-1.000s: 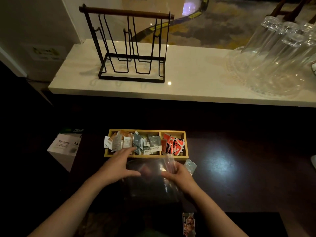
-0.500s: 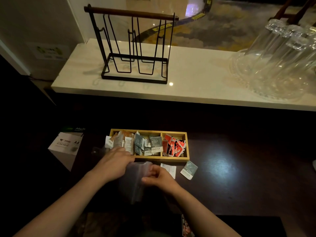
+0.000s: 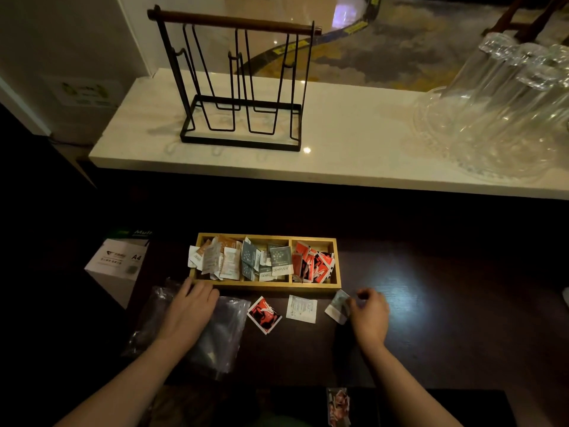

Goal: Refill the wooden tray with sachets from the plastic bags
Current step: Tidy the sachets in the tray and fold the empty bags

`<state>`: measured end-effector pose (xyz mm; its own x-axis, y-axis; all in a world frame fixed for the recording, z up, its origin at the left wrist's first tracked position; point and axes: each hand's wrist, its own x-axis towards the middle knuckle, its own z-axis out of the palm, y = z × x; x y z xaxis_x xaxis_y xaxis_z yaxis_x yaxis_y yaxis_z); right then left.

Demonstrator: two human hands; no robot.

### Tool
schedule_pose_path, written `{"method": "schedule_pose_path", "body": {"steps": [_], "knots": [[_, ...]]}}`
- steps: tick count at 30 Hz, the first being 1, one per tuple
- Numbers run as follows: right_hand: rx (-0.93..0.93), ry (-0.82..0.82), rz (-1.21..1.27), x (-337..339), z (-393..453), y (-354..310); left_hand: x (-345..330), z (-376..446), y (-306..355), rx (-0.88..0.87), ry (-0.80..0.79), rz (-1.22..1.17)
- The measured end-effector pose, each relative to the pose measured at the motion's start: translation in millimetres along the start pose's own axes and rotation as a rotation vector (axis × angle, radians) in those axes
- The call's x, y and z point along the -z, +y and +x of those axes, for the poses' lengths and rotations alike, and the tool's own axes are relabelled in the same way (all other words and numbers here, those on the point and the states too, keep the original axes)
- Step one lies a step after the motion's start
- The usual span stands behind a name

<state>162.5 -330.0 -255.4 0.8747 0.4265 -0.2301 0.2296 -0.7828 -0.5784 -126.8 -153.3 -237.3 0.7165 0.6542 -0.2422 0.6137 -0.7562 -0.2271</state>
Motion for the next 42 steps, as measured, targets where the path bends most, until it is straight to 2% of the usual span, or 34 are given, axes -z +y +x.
{"method": "schedule_pose_path", "body": {"steps": [5,9,15,17,20,23,27,32,36,39,42], "knots": [[0.107,-0.139,-0.27,0.3,7.9,6.4,-6.6,-8.3,11.7,0.101,0.0,-0.06],[0.166,-0.17,-0.385,-6.9,12.8,7.5,4.8,-6.0,23.8,0.139,0.077,-0.133],[0.135,-0.309,-0.398,-11.4,22.4,6.9,37.0,9.2,66.0,-0.092,0.148,-0.375],[0.123,-0.329,-0.377,-12.8,21.7,7.6,52.1,15.5,89.3,-0.186,0.093,-0.523],[0.1,-0.329,-0.344,-11.0,17.0,3.7,56.2,27.0,120.4,-0.303,-0.011,-0.533],[0.079,-0.351,-0.277,-10.4,13.7,0.2,48.5,37.9,137.0,-0.341,-0.096,-0.434],[-0.069,-0.432,0.016,-8.0,9.3,-2.8,37.7,49.6,142.9,-0.349,-0.108,-0.288],[-0.222,-0.647,0.419,-1.9,-11.3,-15.9,35.0,57.9,147.8,-0.245,-0.076,-0.368],[-0.04,-0.698,0.328,-9.1,-22.3,-22.7,35.6,57.1,153.7,-0.159,-0.082,-0.403],[0.173,-0.57,0.064,-20.3,-25.2,-23.6,35.3,54.8,154.8,-0.147,-0.096,-0.42],[0.241,-0.458,-0.052,-31.9,-31.0,-24.2,35.4,54.8,153.0,-0.129,-0.143,-0.499]]}}
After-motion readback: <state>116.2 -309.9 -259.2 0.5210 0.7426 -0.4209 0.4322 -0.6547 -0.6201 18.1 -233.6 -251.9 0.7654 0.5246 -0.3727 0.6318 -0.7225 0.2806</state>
